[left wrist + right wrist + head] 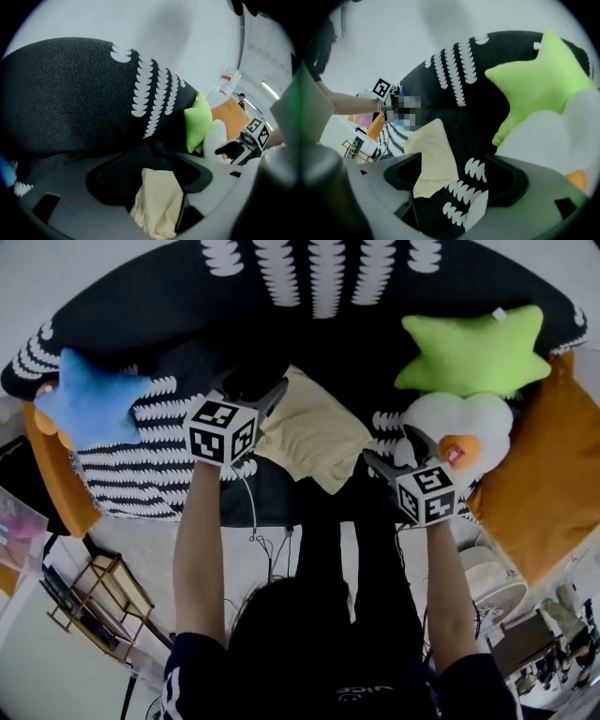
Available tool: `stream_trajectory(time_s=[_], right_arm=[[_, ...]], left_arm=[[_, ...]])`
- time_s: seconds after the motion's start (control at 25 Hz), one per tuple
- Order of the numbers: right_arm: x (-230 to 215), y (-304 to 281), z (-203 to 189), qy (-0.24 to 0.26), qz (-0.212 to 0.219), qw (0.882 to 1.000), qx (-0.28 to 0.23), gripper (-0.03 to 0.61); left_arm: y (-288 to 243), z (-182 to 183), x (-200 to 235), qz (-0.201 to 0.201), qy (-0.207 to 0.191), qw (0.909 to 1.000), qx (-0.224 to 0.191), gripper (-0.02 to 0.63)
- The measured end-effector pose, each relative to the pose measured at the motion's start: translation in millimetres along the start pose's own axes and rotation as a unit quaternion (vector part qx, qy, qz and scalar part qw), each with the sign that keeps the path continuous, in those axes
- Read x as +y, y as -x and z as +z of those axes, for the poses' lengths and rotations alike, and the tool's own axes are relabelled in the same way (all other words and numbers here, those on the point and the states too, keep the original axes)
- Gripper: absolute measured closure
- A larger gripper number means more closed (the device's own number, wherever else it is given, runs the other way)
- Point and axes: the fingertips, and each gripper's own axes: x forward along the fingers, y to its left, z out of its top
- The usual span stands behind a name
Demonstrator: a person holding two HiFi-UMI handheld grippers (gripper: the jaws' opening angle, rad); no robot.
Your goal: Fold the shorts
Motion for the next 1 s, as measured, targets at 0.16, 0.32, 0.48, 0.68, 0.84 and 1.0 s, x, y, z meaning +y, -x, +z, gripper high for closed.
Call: stream_trajectory(time_s=[0.16,0.32,0.48,0.68,0.84,1.0], right_arm=[[15,39,38,0.014,-0.023,0.999,-0.034,0.169],[30,74,70,0.017,-0.035,0.997,-0.066,0.160],[48,108,94,0.030,-0.043,0.994,-0.091,0.158],[72,150,115,0.033,-0.052,0.991,-0.120,0.153],[91,178,121,0.050,-0.056,0.989,-0.128,0.152],[108,201,133,0.084,-0.054,0.986,-0.136,0.152]], left_arm=[[46,7,-25,0.006,0.029,0.9992,-0.027,0.314],[91,24,-53,0.028,0.024,0.9977,-0.057,0.299],[131,44,-80,0.032,0.016,0.9959,-0.083,0.291],[174,61,-105,0.043,0.023,0.9936,-0.102,0.290],[210,67,-128,0.056,0.057,0.9886,-0.128,0.290],[234,69,-153,0.072,0.053,0.9861,-0.140,0.290]])
